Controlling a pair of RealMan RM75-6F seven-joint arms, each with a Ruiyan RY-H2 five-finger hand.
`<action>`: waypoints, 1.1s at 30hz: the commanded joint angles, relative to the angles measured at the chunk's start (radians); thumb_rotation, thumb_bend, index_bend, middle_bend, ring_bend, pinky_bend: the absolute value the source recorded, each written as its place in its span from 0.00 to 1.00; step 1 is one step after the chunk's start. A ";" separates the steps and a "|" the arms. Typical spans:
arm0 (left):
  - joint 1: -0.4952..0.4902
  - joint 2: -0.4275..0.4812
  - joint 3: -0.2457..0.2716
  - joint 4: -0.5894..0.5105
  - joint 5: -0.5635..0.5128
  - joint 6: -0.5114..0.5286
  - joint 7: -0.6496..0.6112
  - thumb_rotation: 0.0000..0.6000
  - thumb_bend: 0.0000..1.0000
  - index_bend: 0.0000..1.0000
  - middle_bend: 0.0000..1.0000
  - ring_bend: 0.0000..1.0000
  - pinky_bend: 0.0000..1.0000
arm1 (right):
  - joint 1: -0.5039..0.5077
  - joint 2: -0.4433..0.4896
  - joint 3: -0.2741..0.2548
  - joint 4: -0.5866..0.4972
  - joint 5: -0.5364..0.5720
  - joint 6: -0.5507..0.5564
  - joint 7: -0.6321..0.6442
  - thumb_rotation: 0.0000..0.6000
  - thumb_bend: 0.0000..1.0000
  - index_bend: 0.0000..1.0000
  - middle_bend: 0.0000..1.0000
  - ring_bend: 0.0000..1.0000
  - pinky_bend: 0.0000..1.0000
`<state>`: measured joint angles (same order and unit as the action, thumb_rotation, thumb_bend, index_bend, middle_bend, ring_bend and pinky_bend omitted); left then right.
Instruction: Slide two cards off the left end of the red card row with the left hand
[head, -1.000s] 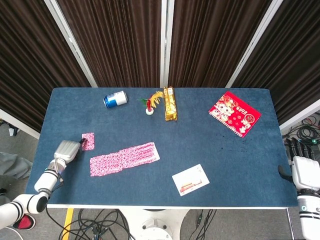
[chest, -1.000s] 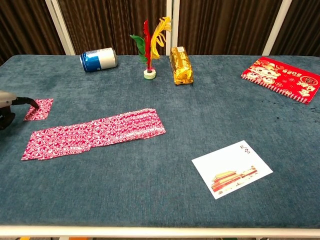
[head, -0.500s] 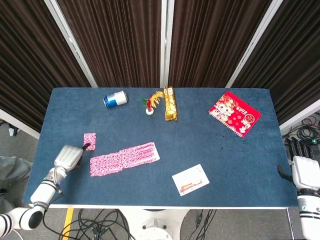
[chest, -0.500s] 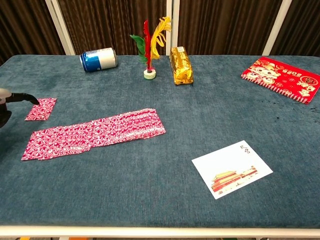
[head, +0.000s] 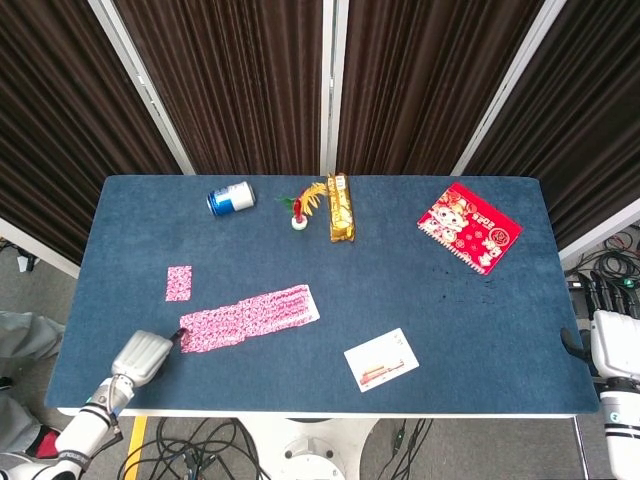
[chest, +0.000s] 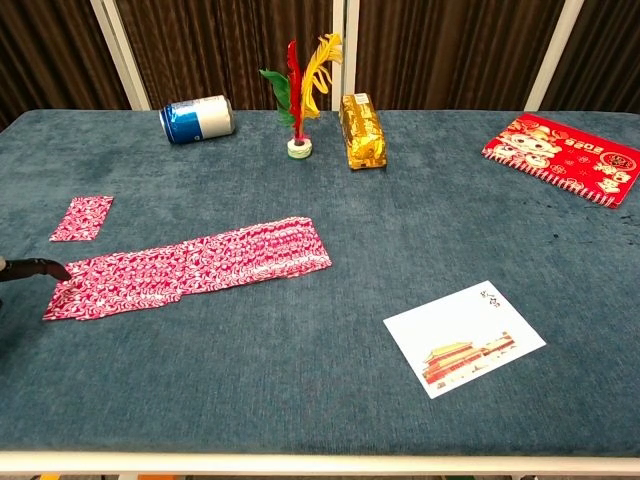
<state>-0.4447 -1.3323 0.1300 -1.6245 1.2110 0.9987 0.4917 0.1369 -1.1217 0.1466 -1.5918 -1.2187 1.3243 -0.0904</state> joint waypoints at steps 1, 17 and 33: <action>0.005 -0.009 -0.001 0.005 0.014 0.006 -0.011 1.00 0.75 0.13 0.86 0.84 0.76 | 0.000 -0.001 0.000 -0.001 0.001 -0.001 -0.003 1.00 0.26 0.00 0.00 0.00 0.00; -0.013 -0.049 -0.019 0.063 -0.014 -0.058 -0.021 1.00 0.75 0.12 0.86 0.84 0.76 | 0.001 -0.011 0.000 0.024 0.022 -0.017 0.004 1.00 0.27 0.00 0.00 0.00 0.00; -0.002 -0.010 -0.013 0.053 -0.076 -0.063 -0.004 1.00 0.75 0.13 0.86 0.84 0.76 | 0.003 -0.018 -0.003 0.031 0.012 -0.021 0.010 1.00 0.26 0.00 0.00 0.00 0.00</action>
<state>-0.4464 -1.3424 0.1170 -1.5711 1.1342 0.9353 0.4875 0.1398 -1.1399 0.1435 -1.5603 -1.2064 1.3036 -0.0803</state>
